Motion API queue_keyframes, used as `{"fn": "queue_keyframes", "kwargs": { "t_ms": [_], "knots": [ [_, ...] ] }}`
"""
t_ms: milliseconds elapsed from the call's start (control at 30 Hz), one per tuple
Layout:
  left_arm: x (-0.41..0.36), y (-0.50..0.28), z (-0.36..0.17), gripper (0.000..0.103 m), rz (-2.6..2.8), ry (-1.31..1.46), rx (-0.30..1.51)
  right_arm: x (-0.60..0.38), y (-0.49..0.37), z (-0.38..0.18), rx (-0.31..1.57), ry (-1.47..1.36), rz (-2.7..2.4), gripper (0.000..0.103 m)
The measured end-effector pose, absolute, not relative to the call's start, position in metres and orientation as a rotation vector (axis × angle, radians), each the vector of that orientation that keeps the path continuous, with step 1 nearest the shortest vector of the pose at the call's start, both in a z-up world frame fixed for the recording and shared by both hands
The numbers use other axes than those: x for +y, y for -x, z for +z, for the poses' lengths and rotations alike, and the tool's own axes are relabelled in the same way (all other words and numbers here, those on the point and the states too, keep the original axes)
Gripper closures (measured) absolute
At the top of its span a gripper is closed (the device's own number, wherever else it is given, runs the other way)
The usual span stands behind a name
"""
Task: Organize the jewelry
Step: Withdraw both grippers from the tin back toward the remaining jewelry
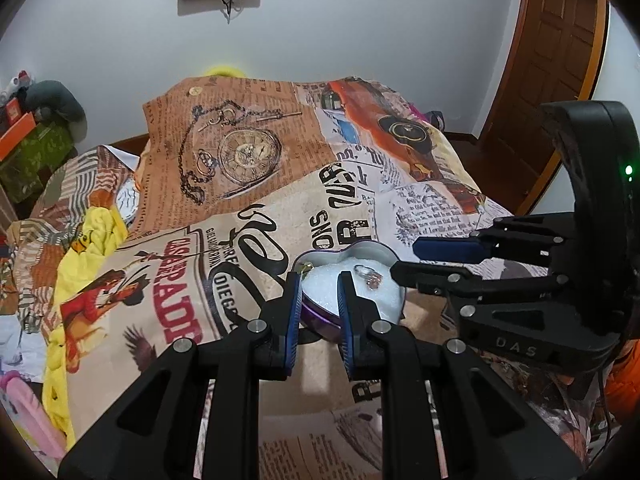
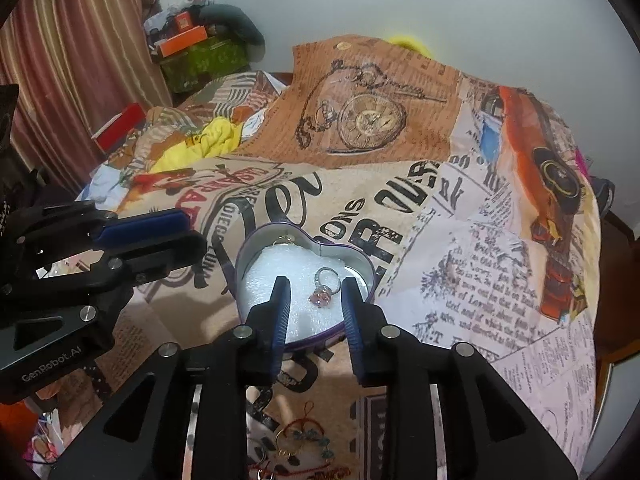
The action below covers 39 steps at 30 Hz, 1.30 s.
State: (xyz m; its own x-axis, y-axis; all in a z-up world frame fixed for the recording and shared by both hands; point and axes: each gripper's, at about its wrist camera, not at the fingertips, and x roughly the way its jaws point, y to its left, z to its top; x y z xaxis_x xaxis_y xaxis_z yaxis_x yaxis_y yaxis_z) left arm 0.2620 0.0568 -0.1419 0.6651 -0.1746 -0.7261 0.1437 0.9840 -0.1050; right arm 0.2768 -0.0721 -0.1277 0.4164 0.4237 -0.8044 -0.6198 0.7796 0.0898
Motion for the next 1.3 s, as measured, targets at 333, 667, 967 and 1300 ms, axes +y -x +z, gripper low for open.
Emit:
{"fn": "queue_keyframes", "kwargs": {
  "t_ms": [333,667,967,1300],
  "knots": [
    [0.045,-0.230,-0.114,0.086,-0.189,0.028,0.786,-0.091,-0.247,-0.094,0.863,0.236,0.614,0.079],
    [0.019,-0.195,-0.102,0.075,-0.217,0.001,0.784,-0.130,-0.209,-0.070,0.810,0.189,0.543,0.062],
    [-0.003,-0.178,-0.120,0.075,-0.253,-0.002,0.850,-0.166,-0.181,-0.078,0.810,0.184,0.458,0.061],
    [-0.013,-0.171,-0.160,0.075,-0.263,0.021,0.962,-0.187,-0.170,-0.119,0.920,0.157,0.422,0.061]
  ]
}}
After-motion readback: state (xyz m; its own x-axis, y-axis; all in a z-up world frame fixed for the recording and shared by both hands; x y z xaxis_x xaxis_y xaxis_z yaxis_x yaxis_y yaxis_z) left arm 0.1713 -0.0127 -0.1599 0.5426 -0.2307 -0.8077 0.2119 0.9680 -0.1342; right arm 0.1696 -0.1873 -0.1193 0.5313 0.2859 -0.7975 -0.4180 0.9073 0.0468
